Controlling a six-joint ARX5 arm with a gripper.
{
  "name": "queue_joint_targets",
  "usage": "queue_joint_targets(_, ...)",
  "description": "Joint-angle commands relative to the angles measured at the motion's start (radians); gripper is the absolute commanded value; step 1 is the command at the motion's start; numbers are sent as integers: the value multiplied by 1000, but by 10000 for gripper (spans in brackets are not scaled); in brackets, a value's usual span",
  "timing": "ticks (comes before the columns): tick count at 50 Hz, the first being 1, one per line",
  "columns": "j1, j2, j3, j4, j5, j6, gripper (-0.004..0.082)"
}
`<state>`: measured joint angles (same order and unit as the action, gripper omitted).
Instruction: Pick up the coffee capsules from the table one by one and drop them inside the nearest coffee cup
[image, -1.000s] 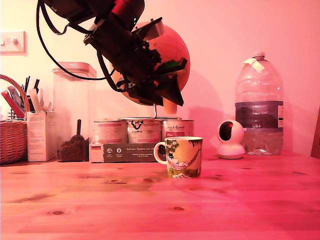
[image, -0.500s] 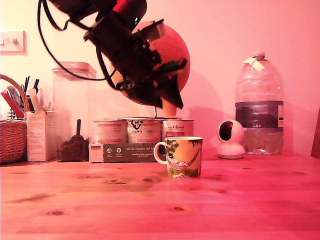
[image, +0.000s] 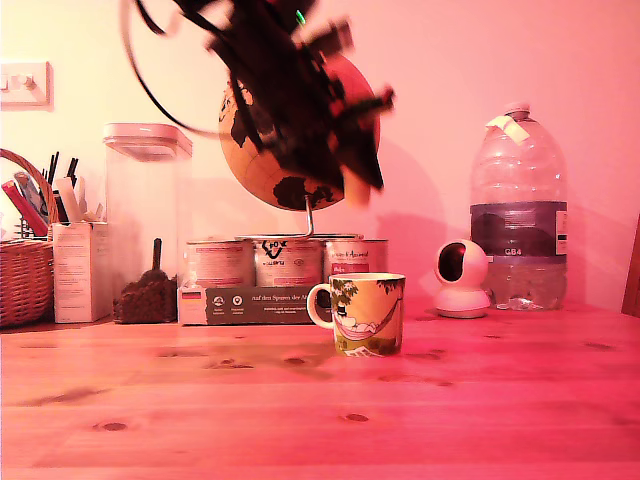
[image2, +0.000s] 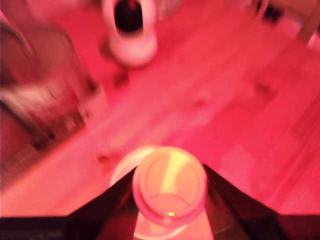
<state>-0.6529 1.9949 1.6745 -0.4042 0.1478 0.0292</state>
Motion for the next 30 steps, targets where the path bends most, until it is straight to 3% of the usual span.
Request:
queue_joint_targets(1,-3,40,32,-17,1,-2,269)
queue_joint_targets(30,8,196,174,-147,1,-2,269)
